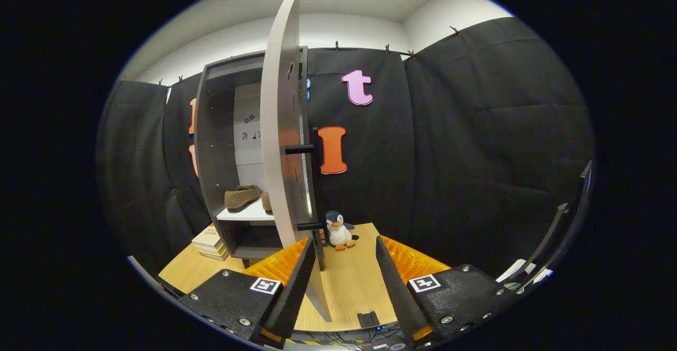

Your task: Open the shoe cabinet door, grab the shoes and put them into the shoe cabinet, then close the shoe cabinet door.

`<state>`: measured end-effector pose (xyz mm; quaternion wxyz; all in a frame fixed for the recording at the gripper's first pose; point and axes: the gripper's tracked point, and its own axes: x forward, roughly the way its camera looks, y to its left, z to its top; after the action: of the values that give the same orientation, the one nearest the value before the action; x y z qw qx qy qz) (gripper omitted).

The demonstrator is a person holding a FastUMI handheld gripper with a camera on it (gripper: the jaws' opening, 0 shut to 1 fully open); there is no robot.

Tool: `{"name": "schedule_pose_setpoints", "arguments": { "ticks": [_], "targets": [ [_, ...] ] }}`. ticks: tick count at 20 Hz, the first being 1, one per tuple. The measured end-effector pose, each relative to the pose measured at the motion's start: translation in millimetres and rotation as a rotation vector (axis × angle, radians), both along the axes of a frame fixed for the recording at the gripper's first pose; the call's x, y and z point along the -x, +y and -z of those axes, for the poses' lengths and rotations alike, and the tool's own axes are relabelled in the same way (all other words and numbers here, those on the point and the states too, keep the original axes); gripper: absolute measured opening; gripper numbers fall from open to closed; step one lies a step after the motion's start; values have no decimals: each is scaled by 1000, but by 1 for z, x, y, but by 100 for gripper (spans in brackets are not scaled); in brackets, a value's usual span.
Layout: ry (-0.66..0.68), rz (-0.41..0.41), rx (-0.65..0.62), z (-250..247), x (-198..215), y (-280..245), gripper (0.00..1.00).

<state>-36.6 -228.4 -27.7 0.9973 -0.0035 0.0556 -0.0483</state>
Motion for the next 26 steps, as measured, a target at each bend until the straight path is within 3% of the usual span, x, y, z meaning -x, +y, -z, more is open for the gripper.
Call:
{"name": "schedule_pose_setpoints", "arguments": {
  "ticks": [5,12,26],
  "targets": [
    [-15,-97,-38,-1,-23,5,75],
    [-17,-154,-36,3,-29,17,74],
    [6,-414,-72,9,-46,135,74]
  ]
}}
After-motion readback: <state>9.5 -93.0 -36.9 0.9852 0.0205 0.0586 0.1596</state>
